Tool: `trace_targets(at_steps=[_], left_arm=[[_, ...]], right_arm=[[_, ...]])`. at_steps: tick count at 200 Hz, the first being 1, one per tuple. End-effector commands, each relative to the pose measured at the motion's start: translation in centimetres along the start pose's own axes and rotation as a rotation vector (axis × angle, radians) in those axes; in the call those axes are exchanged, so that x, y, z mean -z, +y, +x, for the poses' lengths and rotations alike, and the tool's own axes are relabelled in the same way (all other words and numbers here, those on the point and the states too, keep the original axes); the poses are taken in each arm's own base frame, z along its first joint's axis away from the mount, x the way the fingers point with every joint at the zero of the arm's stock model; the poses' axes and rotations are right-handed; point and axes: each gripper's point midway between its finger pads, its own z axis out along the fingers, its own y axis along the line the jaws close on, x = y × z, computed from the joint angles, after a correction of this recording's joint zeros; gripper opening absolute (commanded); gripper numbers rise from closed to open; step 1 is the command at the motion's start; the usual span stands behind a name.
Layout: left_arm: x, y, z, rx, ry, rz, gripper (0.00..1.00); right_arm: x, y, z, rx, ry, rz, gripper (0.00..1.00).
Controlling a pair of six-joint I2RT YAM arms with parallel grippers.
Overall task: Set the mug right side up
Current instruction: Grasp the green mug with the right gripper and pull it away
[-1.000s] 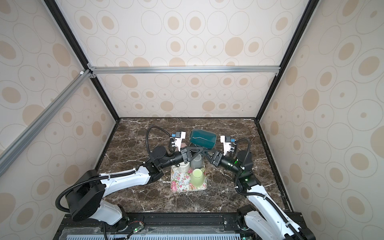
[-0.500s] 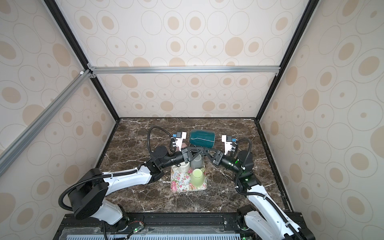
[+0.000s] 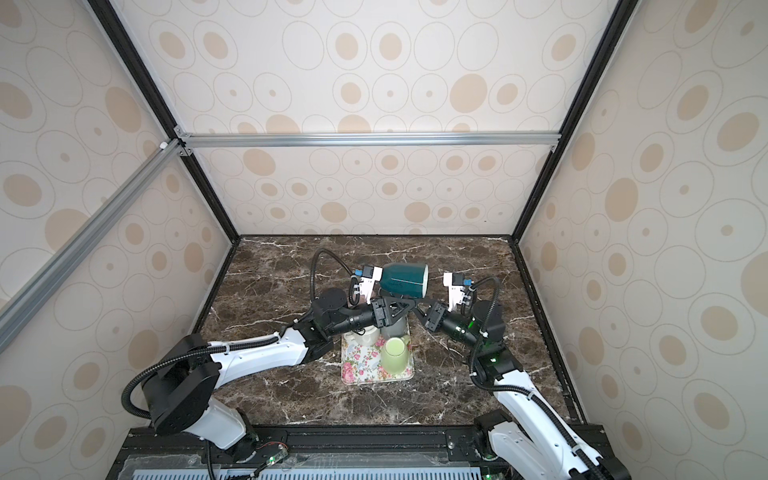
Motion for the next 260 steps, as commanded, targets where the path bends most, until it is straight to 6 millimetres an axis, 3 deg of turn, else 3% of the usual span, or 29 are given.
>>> trace_targets(at_steps=[1,32,93,193,260], left_arm=[[-0.5,-1.4,-1.1,-0.059,-0.025,0.015,0.82],[-0.5,-1.1,-1.4,-0.062,-0.038,0.003,0.98],[0.6,0.7,-1.6,-0.089,-0.07,-0.108,0.98],[5.9,3.5,-2.6,-0.202,-0.161,-0.372,0.98],[8.5,4.4,-2.4,-0.234,-0.19,-0.449,0.98]], right_arm=[[0.5,1.6,-1.5,0.089,-0.069,-0.027,0.0],[0.3,-0.3,-1.3,0.07,-0.074,0.051,0.0],[0.7,-3.4,-2.0,0.076,-0.117,0.223,0.0],[1.4,-6.6,-4.7,0.175,-0.109,0.519,0.0],[3.2,-11.7,-7.2,0.256,-0.051,0.922,0.0]])
